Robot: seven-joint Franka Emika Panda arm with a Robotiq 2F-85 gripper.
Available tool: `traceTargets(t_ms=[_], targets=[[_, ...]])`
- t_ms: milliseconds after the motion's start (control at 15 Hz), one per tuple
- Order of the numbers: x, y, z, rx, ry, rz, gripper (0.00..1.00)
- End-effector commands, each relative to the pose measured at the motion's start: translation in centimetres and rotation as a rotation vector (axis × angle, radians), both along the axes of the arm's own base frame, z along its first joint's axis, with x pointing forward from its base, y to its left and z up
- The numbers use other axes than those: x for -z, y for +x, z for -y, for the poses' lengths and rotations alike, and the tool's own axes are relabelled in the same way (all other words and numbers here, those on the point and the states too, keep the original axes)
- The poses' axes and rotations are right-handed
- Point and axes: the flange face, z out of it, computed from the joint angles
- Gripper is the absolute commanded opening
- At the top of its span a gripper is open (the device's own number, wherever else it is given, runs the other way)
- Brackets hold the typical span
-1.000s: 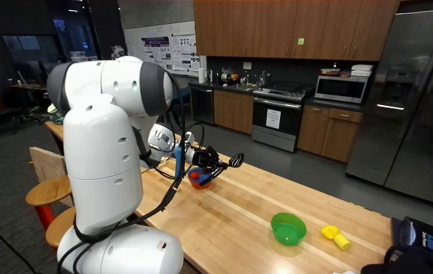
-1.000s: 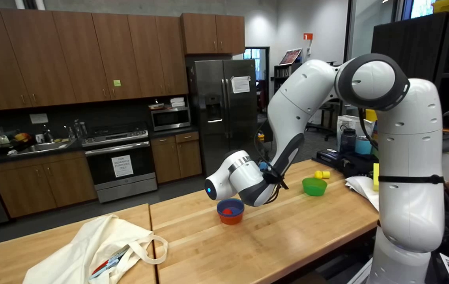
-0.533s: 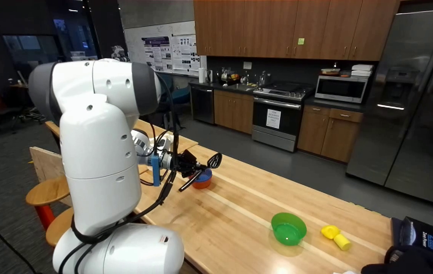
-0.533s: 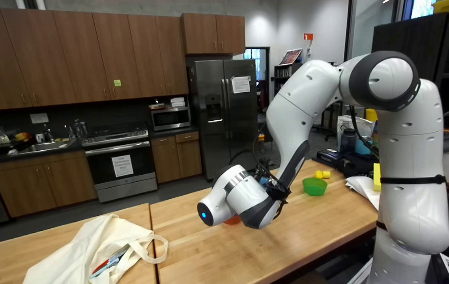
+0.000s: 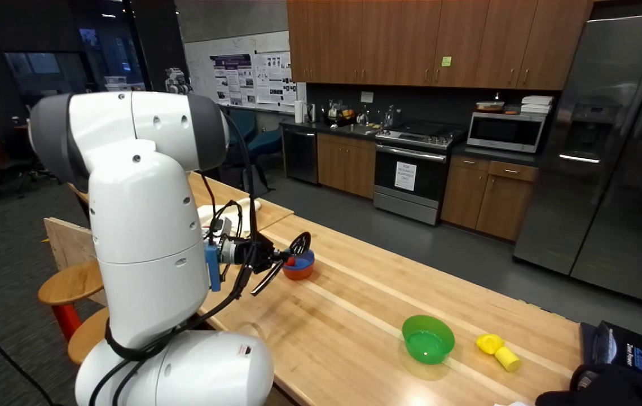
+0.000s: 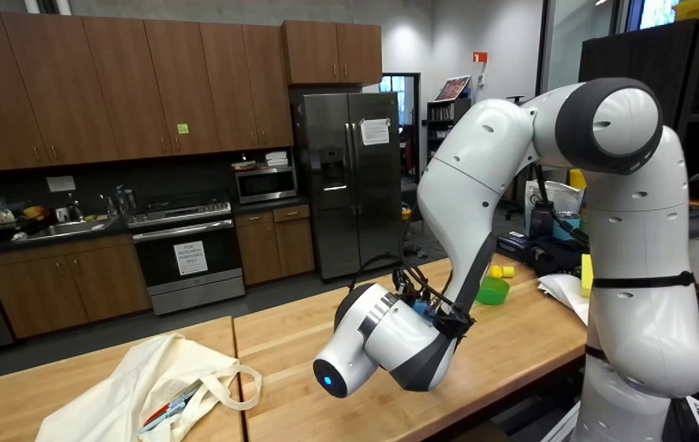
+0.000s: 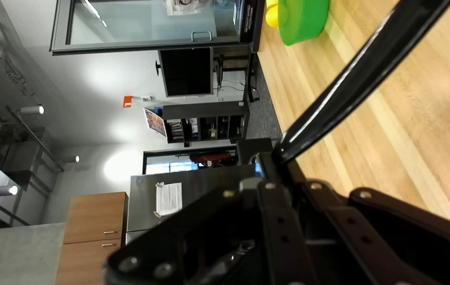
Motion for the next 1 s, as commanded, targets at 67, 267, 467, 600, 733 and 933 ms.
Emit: traceTargets(t_ms=[67,267,467,600,733,933], targets=[[0.8,-1.4,0.1,-0.036,-0.014,-0.007,0.02],[0.9,-0.5,0.9,0.001,0.032,0.037,0.02],[0.1,1.8,2.7,0.066,0.045,0.106,0.02],[-1.1,3.7,4.3,0.113,-0.043,0.103,0.02],[-2.3,5.1,5.6,0.158,-0.098,0.134,0.02],[-4.1,5.5,6.4,0.208,-0.137,0.200,0.02]])
